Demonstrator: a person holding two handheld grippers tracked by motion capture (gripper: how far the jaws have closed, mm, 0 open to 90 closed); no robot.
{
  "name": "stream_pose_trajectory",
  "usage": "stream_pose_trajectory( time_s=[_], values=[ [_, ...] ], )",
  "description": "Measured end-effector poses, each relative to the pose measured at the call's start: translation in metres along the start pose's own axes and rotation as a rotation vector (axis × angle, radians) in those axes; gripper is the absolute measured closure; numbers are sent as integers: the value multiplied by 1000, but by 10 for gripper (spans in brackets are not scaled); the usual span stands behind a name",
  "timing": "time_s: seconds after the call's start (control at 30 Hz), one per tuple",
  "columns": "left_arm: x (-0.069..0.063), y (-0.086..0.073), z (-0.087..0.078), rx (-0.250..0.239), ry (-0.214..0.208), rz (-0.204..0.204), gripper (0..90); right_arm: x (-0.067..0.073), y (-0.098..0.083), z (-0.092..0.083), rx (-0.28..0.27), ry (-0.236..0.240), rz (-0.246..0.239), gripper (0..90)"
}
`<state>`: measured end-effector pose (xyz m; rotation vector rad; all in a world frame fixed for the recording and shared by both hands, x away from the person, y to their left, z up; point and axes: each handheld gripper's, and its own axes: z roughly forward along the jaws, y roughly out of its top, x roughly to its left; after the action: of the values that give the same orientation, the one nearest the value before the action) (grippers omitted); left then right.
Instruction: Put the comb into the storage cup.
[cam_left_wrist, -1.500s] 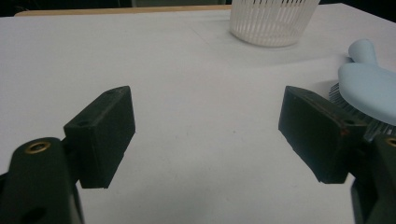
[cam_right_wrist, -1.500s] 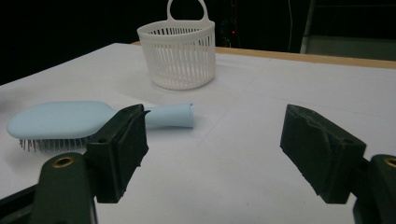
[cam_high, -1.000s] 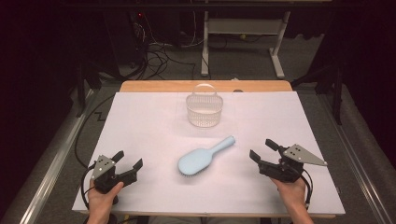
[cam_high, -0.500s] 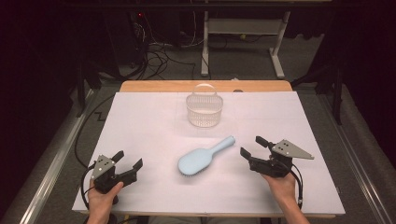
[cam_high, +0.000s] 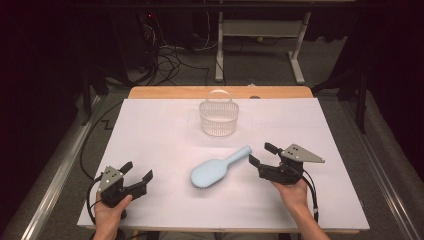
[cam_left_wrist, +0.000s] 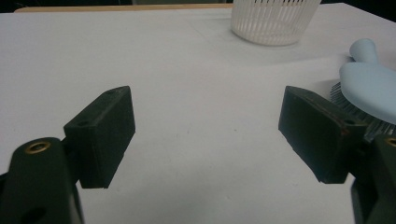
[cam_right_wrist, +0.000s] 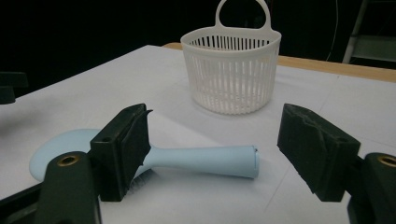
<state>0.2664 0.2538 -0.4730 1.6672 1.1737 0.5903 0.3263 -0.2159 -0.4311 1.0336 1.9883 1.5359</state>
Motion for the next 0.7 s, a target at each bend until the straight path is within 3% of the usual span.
stream_pose_trajectory(
  time_s=[0.7],
  values=[
    [0,0,0,6,4,3,197,6,12,29,61,37,41,339]
  ],
)
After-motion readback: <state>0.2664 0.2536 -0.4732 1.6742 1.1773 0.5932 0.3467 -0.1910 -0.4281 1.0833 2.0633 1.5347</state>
